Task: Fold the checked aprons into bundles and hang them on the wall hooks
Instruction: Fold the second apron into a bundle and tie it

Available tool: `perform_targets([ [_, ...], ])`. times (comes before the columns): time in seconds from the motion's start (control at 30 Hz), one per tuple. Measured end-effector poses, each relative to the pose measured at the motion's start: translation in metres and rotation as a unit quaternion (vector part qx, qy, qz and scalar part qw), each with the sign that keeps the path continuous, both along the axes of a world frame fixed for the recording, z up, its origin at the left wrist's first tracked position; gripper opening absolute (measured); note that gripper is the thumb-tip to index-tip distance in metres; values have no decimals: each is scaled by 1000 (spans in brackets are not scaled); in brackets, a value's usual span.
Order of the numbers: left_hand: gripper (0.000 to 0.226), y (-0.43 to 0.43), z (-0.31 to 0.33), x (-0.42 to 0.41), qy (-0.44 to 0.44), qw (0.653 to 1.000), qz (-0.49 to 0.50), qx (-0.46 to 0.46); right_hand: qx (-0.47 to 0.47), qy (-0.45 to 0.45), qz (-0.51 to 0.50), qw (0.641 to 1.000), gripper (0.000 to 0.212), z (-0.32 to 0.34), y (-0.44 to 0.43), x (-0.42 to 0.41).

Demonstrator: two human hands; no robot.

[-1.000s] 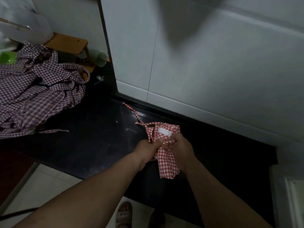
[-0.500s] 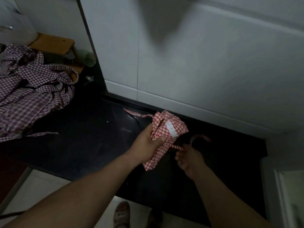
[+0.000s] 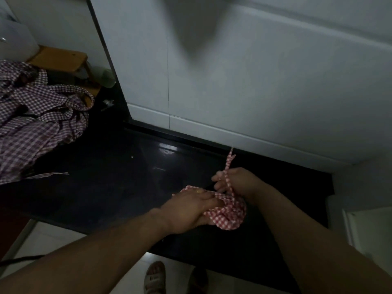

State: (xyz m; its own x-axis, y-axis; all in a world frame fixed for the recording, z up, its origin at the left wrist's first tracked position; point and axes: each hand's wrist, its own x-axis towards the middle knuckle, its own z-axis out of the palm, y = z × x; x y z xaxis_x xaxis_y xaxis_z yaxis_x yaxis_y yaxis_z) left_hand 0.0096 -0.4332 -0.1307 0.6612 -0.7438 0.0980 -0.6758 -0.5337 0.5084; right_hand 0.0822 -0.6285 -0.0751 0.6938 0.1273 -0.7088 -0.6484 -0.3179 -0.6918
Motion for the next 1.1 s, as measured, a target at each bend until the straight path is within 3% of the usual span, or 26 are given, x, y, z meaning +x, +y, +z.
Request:
perform_targets([
  [0.23,23,22,-3,-31,39,998,13,-42,8,-67,25,997,29,-9,7,-63],
  [0.43,8,32,-8,-50,101,986,124,-57,-70,-132,85,985,35,-15,18,-75],
  [0.5,10,23,-11,-45,89,983,153,-54,-68,-124,35,989,34,-20,21,-83],
  [0.6,11,11,-11,-25,47,989,136,-33,-39,-137,-121,982,26,-37,33,-102],
  [0.67,11,4,-3,-10,50,989,135,-31,-26,-163,-143,976,25,-48,43,-110],
  [0.8,20,9,15,-24,71,950,274,-134,1,-178,-137,974,26,-49,55,-112],
  [0.9,28,14,30,-36,112,900,340,-249,-151,-316,-38,936,20,-50,55,-111],
  [0.97,29,9,40,-34,83,929,297,-203,-243,-375,27,894,18,-55,58,-110],
  [1.03,26,4,39,-27,6,969,232,-87,-252,-395,37,883,21,-60,65,-106],
  [1.1,29,5,31,-16,-16,982,186,-10,-229,-416,55,879,27,-64,69,-104],
])
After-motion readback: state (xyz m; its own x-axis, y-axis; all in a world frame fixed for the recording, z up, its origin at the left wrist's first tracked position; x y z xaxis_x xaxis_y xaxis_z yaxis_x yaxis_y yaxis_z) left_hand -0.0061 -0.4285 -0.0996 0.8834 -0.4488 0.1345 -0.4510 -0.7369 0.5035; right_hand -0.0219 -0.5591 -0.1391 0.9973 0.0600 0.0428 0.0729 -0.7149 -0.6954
